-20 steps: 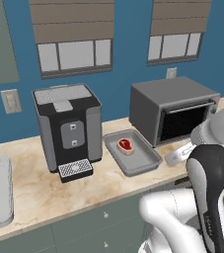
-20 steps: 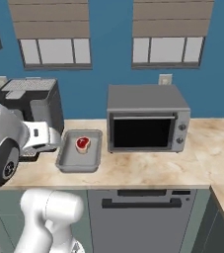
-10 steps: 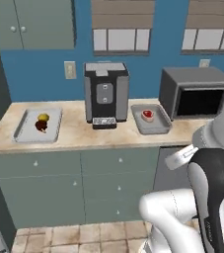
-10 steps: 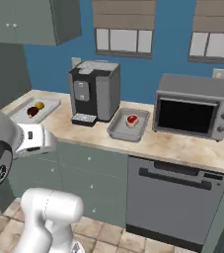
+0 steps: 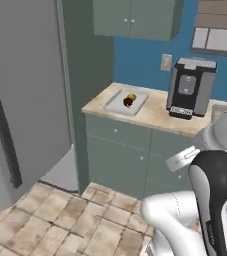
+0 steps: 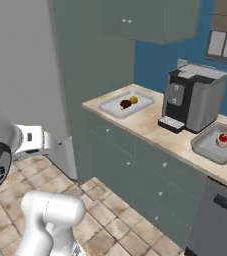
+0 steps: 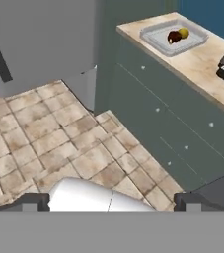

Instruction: Place one lemon and one steak in each tupperware on the nearby counter, to pack two identical lunches.

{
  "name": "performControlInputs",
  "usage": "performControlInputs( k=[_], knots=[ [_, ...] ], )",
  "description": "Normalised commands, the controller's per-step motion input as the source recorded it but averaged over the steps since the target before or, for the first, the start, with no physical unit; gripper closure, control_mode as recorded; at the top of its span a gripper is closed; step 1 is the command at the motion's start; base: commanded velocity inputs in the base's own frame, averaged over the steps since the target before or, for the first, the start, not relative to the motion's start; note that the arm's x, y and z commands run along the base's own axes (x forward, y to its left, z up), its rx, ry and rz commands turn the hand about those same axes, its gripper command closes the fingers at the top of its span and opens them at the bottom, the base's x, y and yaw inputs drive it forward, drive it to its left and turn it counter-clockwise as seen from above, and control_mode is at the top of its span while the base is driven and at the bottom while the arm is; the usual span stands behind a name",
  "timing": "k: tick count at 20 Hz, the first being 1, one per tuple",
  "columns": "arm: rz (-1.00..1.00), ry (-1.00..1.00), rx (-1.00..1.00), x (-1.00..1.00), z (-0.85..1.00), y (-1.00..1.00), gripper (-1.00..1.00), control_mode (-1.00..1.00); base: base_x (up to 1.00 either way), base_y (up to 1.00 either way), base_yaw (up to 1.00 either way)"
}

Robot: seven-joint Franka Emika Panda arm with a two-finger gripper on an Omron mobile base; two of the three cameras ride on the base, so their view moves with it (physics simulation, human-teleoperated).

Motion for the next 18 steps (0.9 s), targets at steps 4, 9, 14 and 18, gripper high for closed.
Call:
performControlInputs(
  k=[4,9,14,18],
  knots=[
    [0.00,0.00,0.00,0.00,0.00,0.00,-1.00,1.00,-0.29,0.51,0.81],
    [0.00,0.00,0.00,0.00,0.00,0.00,-1.00,1.00,-0.22,0.71,0.74],
    [0.00,0.00,0.00,0.00,0.00,0.00,-1.00,1.00,-0.08,0.73,0.66],
    [0.00,0.00,0.00,0.00,0.00,0.00,-1.00,1.00,0.08,0.76,0.51]
  ],
)
